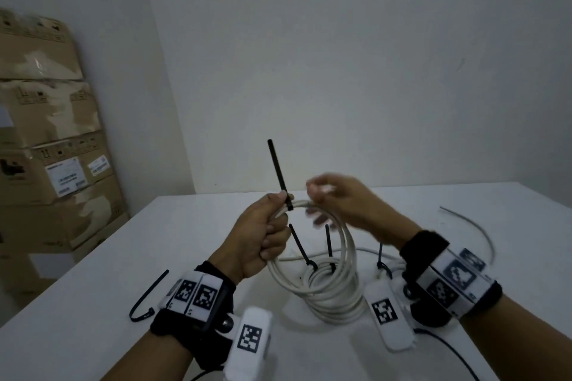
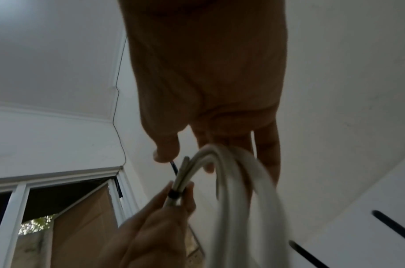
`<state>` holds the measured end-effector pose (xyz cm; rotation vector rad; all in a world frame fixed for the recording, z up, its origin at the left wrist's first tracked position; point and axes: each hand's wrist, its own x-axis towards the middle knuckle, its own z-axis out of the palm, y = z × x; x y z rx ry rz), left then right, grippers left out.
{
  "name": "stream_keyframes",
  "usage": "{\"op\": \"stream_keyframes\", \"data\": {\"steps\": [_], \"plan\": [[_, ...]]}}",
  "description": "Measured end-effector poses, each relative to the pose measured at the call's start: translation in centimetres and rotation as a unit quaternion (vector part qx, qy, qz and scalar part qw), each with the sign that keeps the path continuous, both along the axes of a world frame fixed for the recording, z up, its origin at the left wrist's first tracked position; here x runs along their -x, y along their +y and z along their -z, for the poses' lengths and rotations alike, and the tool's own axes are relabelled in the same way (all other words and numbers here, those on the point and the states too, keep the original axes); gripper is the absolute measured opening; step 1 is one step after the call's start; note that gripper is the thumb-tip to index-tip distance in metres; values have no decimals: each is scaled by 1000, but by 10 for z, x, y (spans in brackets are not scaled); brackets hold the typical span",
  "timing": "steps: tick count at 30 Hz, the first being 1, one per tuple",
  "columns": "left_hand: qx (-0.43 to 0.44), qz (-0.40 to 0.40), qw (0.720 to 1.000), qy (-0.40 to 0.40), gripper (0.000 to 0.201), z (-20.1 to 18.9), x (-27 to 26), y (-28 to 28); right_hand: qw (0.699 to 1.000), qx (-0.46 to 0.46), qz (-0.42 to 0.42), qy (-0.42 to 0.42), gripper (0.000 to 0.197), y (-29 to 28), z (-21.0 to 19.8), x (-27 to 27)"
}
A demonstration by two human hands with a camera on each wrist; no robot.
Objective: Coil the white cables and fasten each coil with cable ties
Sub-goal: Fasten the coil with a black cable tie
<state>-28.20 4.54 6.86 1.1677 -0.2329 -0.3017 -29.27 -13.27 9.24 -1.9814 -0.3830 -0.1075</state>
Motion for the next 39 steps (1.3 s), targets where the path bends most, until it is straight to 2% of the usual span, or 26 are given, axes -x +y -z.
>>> {"op": "stream_keyframes", "data": {"steps": [2, 5, 7, 9, 11, 12, 13, 16, 21, 25, 28, 29, 34, 37, 39], "plan": [[0, -4, 1000, -7, 17, -2, -5, 0, 999, 27, -30, 2, 25, 1, 16, 6], [-66, -24, 996, -48, 16, 0, -5, -6, 994, 64, 63, -68, 24, -1, 29, 2], [-135, -43, 986, -89, 21, 2, -1, -11, 995, 14, 84, -53, 26, -3, 31, 1], [-231, -67, 961, -139, 29, 6, 4, -16, 995, -62, 78, -22, 26, -6, 32, 1], [-317, -101, 925, -186, 36, 10, 6, -18, 993, -99, 68, -9, 19, -8, 32, 5], [-336, -119, 913, -199, 36, 12, 6, -19, 994, -93, 63, -10, 16, -9, 32, 7], [-341, -132, 909, -201, 34, 13, 5, -19, 996, -61, 62, -19, 20, -10, 32, 8], [-326, -146, 917, -177, 22, 13, 4, -19, 995, 69, 62, -42, 40, -18, 35, 13], [-364, -95, 908, -185, 12, 13, 3, -26, 987, 105, 107, -52, 36, -43, 39, 15], [-419, -50, 883, -208, 20, 22, 3, -47, 984, 121, 130, -22, 32, -71, 47, 22], [-466, -10, 850, -244, 43, 34, 8, -76, 978, 142, 153, 0, 33, -98, 57, 31], [-484, 4, 836, -258, 45, 37, 9, -86, 975, 150, 160, 12, 33, -108, 62, 34], [-554, 61, 774, -299, 5, 57, 5, -131, 961, 201, 176, 72, 36, -148, 84, 36], [-596, 63, 741, -304, 8, 68, -3, -151, 957, 202, 185, 100, 38, -165, 94, 31], [-609, 49, 729, -308, 18, 73, -8, -158, 953, 209, 182, 120, 39, -172, 98, 27]]}}
